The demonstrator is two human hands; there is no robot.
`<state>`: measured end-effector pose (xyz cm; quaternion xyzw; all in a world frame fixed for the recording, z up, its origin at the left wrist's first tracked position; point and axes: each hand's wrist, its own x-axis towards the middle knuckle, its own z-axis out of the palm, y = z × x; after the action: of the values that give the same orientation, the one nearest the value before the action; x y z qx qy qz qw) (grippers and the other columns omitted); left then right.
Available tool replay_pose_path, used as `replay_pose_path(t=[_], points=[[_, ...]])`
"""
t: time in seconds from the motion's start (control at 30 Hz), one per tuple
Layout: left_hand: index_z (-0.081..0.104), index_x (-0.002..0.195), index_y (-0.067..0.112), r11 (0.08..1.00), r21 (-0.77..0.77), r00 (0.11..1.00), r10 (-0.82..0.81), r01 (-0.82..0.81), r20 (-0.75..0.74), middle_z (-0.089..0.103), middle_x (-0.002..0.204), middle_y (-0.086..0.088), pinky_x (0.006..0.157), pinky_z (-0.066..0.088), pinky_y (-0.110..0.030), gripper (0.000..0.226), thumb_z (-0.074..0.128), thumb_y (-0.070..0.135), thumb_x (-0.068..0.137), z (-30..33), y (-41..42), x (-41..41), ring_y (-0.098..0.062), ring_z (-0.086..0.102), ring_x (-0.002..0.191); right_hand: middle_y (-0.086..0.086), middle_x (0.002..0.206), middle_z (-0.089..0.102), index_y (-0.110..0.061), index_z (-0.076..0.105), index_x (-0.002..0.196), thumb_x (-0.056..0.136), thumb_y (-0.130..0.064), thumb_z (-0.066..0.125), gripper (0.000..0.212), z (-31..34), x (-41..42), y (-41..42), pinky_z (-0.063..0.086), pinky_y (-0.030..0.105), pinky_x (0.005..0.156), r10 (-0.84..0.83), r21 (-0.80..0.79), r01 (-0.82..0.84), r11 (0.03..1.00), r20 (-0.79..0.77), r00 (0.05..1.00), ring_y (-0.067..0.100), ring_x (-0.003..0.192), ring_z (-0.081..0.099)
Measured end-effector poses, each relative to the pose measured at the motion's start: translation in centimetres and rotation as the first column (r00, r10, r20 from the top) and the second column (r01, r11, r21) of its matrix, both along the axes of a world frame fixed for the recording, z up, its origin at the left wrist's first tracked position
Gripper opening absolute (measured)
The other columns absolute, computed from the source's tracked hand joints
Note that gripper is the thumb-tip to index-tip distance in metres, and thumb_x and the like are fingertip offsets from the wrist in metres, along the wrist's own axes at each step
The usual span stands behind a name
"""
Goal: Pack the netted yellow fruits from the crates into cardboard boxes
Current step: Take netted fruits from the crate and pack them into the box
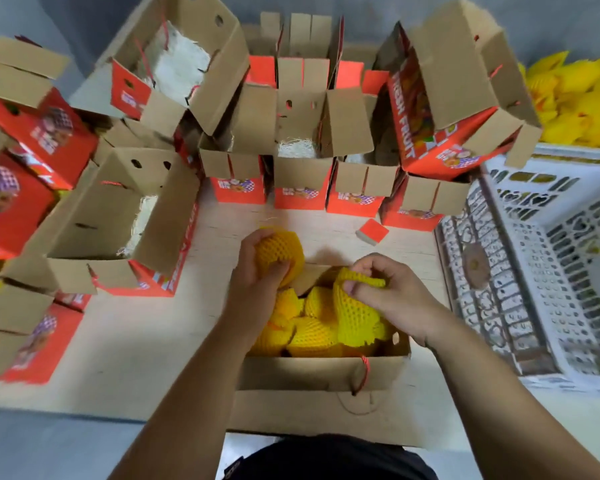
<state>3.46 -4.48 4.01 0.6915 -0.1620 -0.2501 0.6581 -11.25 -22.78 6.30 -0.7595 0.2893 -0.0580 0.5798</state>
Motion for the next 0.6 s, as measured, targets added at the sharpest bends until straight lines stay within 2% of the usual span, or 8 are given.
replay_pose_path(t=[0.07, 0.13, 0.17, 0.23, 0.33, 0.43, 0.47, 0.6], points=[[0.054, 0.127, 0.049, 0.999, 0.027, 0.999, -0.041, 0.041, -0.032, 0.057, 0.104, 0.043, 0.096, 0.059, -0.052, 0.047, 0.070, 0.026, 0.089, -1.0, 0.2, 0.1, 0.003, 0.060, 0.111, -0.003, 0.102, 0.062, -0.025, 0.071, 0.095, 0.080, -0.024, 0.086, 0.021, -1.1, -0.3, -0.5, 0.041, 0.022, 0.090, 0.234, -0.272, -0.284, 0.919, -0.202, 0.951, 0.014, 0.100, 0.056], [0.053, 0.125, 0.052, 0.993, 0.090, 0.997, -0.077, 0.075, 0.022, 0.051, 0.101, 0.049, 0.099, 0.056, -0.049, 0.047, 0.070, 0.023, 0.092, -1.9, 0.4, 0.1, 0.018, 0.053, 0.102, -0.005, 0.107, 0.065, -0.028, 0.075, 0.094, 0.084, -0.028, 0.083, 0.012, -2.5, -0.5, 0.3, 0.041, 0.025, 0.100, 0.377, -0.280, -0.541, 0.793, -0.473, 0.796, 0.017, 0.110, 0.055], [0.052, 0.126, 0.052, 0.991, 0.105, 0.996, -0.084, 0.079, 0.042, 0.049, 0.104, 0.050, 0.101, 0.053, -0.047, 0.048, 0.070, 0.026, 0.090, -2.0, 0.4, 0.0, 0.019, 0.051, 0.105, -0.006, 0.112, 0.064, -0.031, 0.077, 0.095, 0.087, -0.031, 0.079, 0.008, -3.2, -0.5, 0.9, 0.039, 0.028, 0.104, 0.356, -0.295, -0.604, 0.741, -0.590, 0.725, 0.019, 0.115, 0.051], [0.053, 0.129, 0.049, 0.993, 0.088, 0.996, -0.082, 0.079, 0.028, 0.050, 0.113, 0.043, 0.103, 0.052, -0.049, 0.051, 0.070, 0.032, 0.084, -2.1, 0.4, 0.1, 0.005, 0.053, 0.117, -0.004, 0.125, 0.058, -0.035, 0.077, 0.103, 0.092, -0.034, 0.073, 0.012, -4.2, -0.3, 2.1, 0.035, 0.031, 0.109, 0.274, -0.323, -0.636, 0.701, -0.702, 0.658, 0.024, 0.123, 0.044], [0.054, 0.133, 0.045, 0.994, 0.045, 0.995, -0.097, 0.097, 0.005, 0.051, 0.122, 0.033, 0.101, 0.054, -0.055, 0.052, 0.070, 0.031, 0.086, -2.5, 0.5, 0.1, -0.016, 0.055, 0.124, 0.006, 0.136, 0.057, -0.020, 0.067, 0.129, 0.095, -0.029, 0.068, 0.034, -4.0, 0.5, 2.1, 0.041, 0.032, 0.108, 0.327, -0.271, -0.652, 0.708, -0.693, 0.643, 0.026, 0.128, 0.051], [0.059, 0.124, 0.051, 0.994, -0.022, 0.994, -0.109, 0.108, -0.031, 0.052, 0.110, 0.043, 0.084, 0.062, -0.039, 0.042, 0.064, 0.030, 0.088, -2.7, 0.7, 0.0, -0.002, 0.061, 0.114, -0.002, 0.125, 0.051, -0.029, 0.058, 0.122, 0.097, -0.021, 0.065, 0.028, -3.4, -0.2, 1.2, 0.046, 0.015, 0.080, 0.313, -0.259, -0.506, 0.822, -0.536, 0.784, 0.014, 0.099, 0.058], [0.060, 0.123, 0.052, 0.993, -0.047, 0.992, -0.111, 0.108, -0.054, 0.053, 0.110, 0.042, 0.078, 0.063, -0.034, 0.040, 0.062, 0.031, 0.089, -2.8, 0.8, -0.1, 0.001, 0.063, 0.110, -0.005, 0.122, 0.050, -0.034, 0.057, 0.117, 0.097, -0.016, 0.062, 0.027, -3.3, -0.7, 1.2, 0.047, 0.015, 0.074, 0.309, -0.247, -0.487, 0.838, -0.521, 0.795, 0.013, 0.093, 0.058], [0.054, 0.130, 0.055, 0.991, -0.088, 0.989, -0.111, 0.102, -0.103, 0.051, 0.117, 0.042, 0.075, 0.062, -0.029, 0.041, 0.059, 0.035, 0.094, -2.8, 0.9, -0.7, -0.002, 0.063, 0.115, -0.004, 0.128, 0.043, -0.036, 0.060, 0.115, 0.093, -0.002, 0.058, 0.041, -4.0, -1.1, 1.9, 0.052, 0.034, 0.087, 0.323, -0.192, -0.554, 0.810, -0.643, 0.695, 0.024, 0.107, 0.055]])
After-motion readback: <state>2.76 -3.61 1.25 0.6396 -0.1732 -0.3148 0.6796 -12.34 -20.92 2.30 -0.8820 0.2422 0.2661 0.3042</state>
